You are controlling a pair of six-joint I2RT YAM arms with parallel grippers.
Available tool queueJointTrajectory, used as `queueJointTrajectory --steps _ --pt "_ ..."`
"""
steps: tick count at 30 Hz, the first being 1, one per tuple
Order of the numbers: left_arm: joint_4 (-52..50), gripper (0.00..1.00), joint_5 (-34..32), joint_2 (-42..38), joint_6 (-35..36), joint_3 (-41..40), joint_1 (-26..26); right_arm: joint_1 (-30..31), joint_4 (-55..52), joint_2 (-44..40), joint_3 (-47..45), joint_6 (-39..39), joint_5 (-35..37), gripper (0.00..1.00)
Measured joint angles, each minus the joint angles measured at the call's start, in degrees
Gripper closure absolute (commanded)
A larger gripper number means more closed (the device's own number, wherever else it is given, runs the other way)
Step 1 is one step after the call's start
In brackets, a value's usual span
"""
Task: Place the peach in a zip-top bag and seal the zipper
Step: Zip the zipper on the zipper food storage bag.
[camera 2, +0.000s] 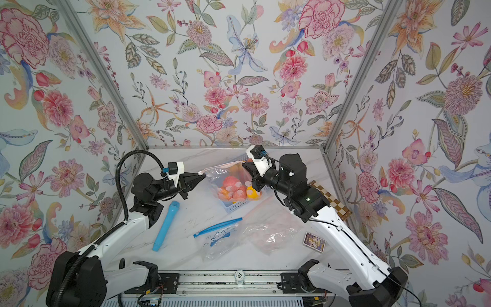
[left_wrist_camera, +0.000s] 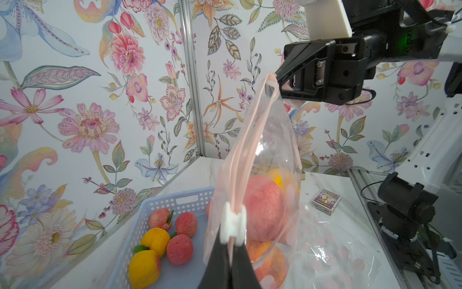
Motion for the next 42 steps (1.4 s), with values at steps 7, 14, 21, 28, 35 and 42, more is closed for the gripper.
queueJointTrajectory --steps 7,14,21,28,35,42 --pt "-28.52 1.0 -5.18 -4.2 15.34 11.78 -0.33 -1.44 -3.85 0.04 -0.7 -1.11 1.73 1.0" --pt "-57.4 1.0 -10.14 -1.64 27.1 25.86 -0.72 -0.42 -10.19 2.91 0.26 -4.46 4.55 1.0" --pt "-66.14 1.0 -10.56 -1.7 29.05 25.97 -0.72 1.55 -13.16 4.17 0.39 -4.94 5.49 0.79" --pt "-68.78 1.0 -9.9 -1.77 29.09 25.97 -0.63 7.21 -9.73 5.62 1.86 -4.15 3.34 0.54" --pt "-70.4 1.0 -9.79 -1.77 29.14 25.97 -0.63 11.58 -1.44 12.35 6.73 -4.66 0.31 0.52" --pt "-70.4 1.0 -9.79 -1.77 29.51 25.97 -0.63 12.55 -0.22 20.02 13.27 -6.6 -4.63 0.53"
